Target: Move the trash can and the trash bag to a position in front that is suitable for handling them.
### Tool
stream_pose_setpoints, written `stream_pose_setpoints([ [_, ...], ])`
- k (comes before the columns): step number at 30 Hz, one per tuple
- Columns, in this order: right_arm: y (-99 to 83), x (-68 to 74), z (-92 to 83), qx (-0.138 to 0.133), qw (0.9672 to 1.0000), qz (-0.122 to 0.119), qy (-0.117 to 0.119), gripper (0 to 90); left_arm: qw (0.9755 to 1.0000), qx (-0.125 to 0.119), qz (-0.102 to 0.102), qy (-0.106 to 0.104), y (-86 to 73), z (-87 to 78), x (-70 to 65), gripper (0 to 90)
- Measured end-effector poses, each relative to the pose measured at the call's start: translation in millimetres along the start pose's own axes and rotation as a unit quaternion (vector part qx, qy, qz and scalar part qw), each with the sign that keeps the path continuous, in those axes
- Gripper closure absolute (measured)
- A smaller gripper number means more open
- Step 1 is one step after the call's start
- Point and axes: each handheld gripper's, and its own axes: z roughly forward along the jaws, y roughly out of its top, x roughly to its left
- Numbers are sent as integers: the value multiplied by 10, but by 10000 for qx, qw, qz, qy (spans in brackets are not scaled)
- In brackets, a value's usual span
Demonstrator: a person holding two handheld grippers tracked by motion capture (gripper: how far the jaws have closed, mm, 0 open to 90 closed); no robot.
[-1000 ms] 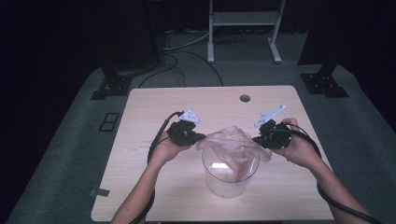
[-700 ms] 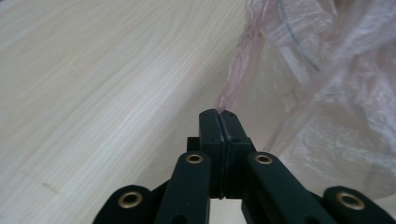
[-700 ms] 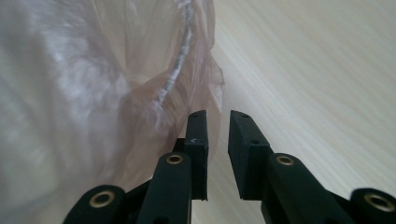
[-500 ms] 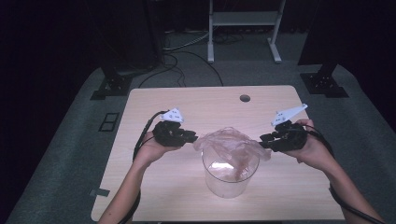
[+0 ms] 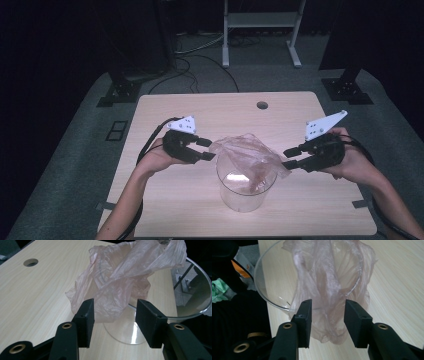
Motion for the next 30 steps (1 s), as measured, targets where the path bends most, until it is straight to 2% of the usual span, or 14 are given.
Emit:
stream_pose_setpoints([
  [2, -4, 9, 0, 21, 10000, -40, 38, 550, 10000, 3, 0, 43, 26, 13, 16, 454],
  [4, -11, 33, 4, 37, 9999, -78, 114, 544, 10000, -42, -1, -33, 50, 27, 19, 437],
  [11, 5, 111, 32, 135, 9989, -287, 334, 529, 9998, 100, 107, -141, 131, 96, 43, 437],
  [13, 14, 126, 44, 203, 9985, -360, 365, 529, 9997, 140, -1, -215, 141, 143, 61, 440],
  [14, 19, 130, 54, 224, 9984, -357, 383, 529, 9997, 141, 15, -193, 146, 158, 76, 439],
  [16, 24, 128, 82, 270, 9983, -354, 369, 529, 9995, 34, -80, -292, 153, 182, 103, 441],
  [19, 18, 119, 143, 386, 9981, -361, 331, 569, 9991, 65, -35, -426, 161, 221, 99, 529],
  [21, 11, 105, 180, 446, 9980, -344, 288, 640, 9986, 200, 52, -491, 163, 236, 80, 650],
  [23, 2, 95, 206, 464, 9981, -286, 291, 716, 9985, 192, 24, -513, 162, 236, 62, 737],
  [25, 1, 89, 219, 469, 9981, -260, 301, 771, 9986, 86, 25, -523, 156, 201, 53, 816],
  [28, 9, 108, 227, 484, 9982, -208, 293, 876, 9987, 104, 153, -477, 146, 156, 8, 855],
  [30, 12, 123, 226, 472, 9982, -216, 306, 899, 9986, 74, 236, -474, 142, 132, -21, 862],
])
